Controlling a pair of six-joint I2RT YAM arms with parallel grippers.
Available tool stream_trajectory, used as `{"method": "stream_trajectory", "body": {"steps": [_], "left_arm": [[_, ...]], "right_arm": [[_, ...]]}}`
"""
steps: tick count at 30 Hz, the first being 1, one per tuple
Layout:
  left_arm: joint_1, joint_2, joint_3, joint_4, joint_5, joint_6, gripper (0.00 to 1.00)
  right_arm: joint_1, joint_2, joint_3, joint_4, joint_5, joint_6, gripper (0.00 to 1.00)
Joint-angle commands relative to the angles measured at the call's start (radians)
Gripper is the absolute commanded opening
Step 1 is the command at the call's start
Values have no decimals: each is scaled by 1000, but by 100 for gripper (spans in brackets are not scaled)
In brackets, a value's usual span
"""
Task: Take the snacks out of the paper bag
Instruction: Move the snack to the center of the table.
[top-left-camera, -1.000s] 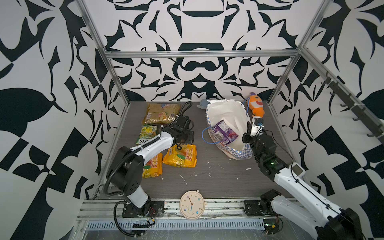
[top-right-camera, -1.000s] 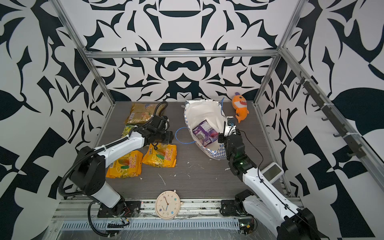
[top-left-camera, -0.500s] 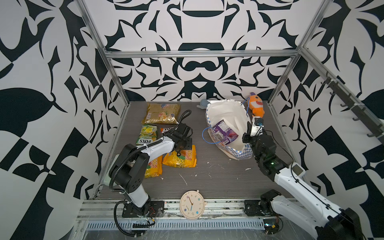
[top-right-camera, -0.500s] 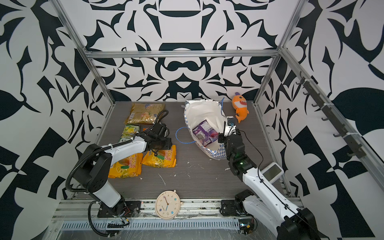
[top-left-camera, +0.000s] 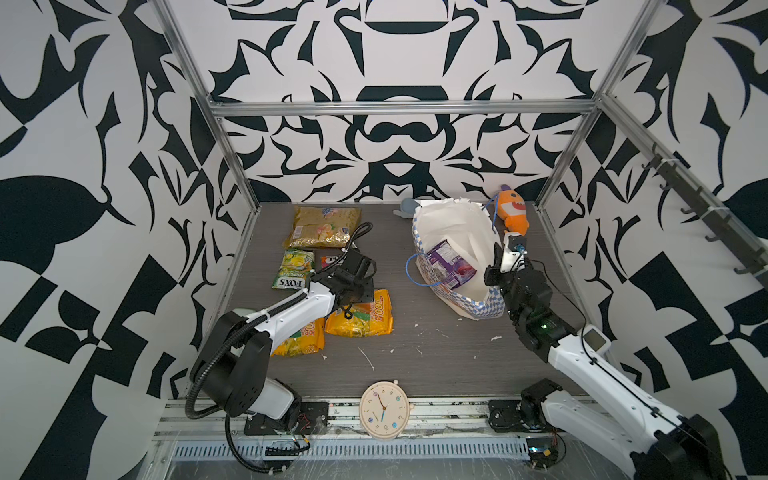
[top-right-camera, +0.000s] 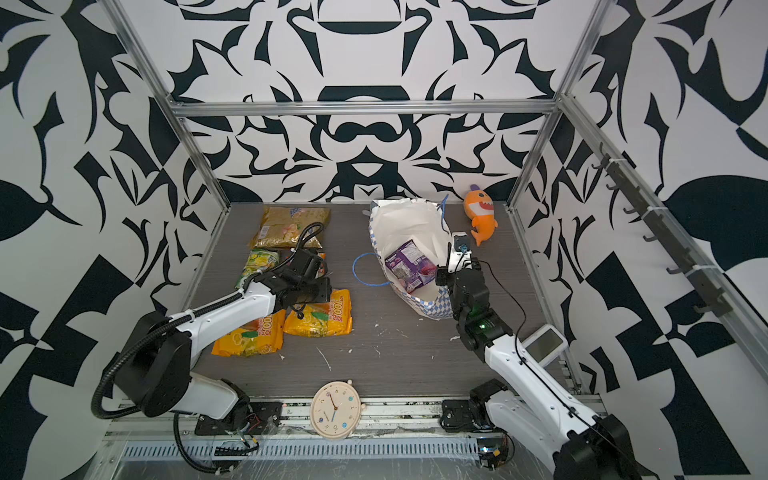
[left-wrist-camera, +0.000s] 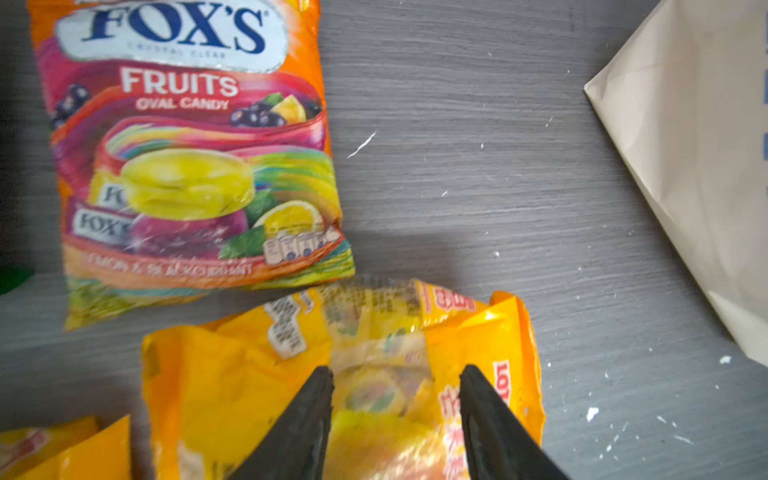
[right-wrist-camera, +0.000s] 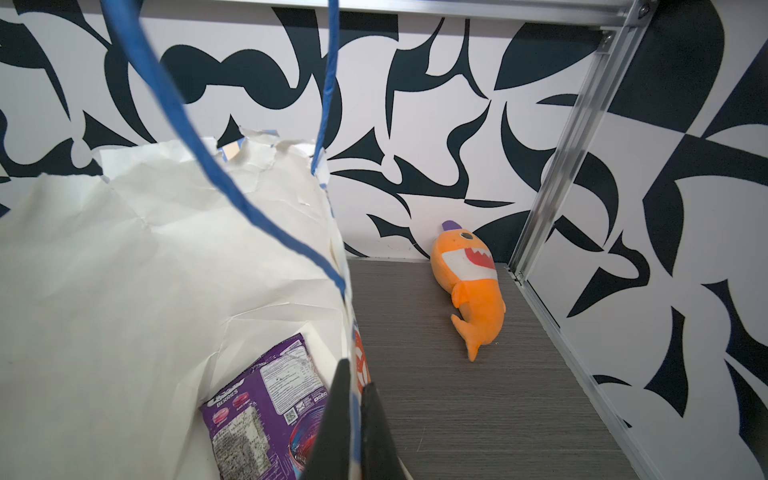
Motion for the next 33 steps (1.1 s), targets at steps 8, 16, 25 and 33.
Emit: {"method": "stream_trajectory", "body": {"steps": [8,16,25,33], "left_arm": [[-37,145,158,18,18,69,64],[-57,328,241,11,41,32,78],[-58,249,137,36,4,-58,70],[-58,186,89,1,-31,-100,64]], "right_arm": [[-3,-11,2,25,-7,-3,0],[-3,-14,-7,25,-3,2,0],[-4,-31,-4,17,6,-14,0],[-4,-25,0,21,-2,-11,0]]}}
